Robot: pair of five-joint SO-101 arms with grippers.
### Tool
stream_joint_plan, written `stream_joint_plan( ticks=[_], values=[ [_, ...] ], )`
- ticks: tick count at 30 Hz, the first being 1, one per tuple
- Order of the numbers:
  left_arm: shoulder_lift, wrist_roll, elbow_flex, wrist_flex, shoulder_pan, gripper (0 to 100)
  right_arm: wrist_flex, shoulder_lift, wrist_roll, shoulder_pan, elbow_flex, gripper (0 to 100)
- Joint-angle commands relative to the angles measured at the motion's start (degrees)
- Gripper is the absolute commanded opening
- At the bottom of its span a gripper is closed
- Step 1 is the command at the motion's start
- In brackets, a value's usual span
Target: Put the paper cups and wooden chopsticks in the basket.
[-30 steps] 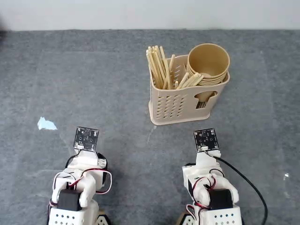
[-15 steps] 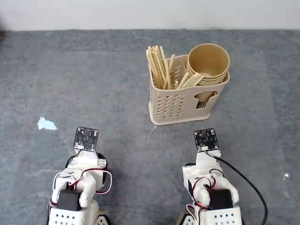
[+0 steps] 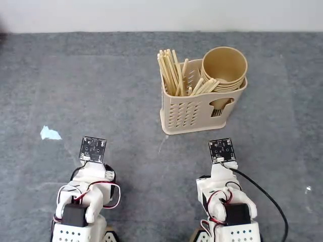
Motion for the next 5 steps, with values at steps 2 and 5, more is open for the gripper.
stream_joint_plan(
  ticks=[2, 5],
  values=[
    [-0.7, 0.62, -0.57, 0.09, 0.26, 1, 0.22, -0.92, -0.26, 0.48, 0.88, 1.3],
    [-0.7, 0.62, -0.57, 0.09, 0.26, 1, 0.22, -0.92, -0.26, 0.48, 0.88, 1.3]
  ],
)
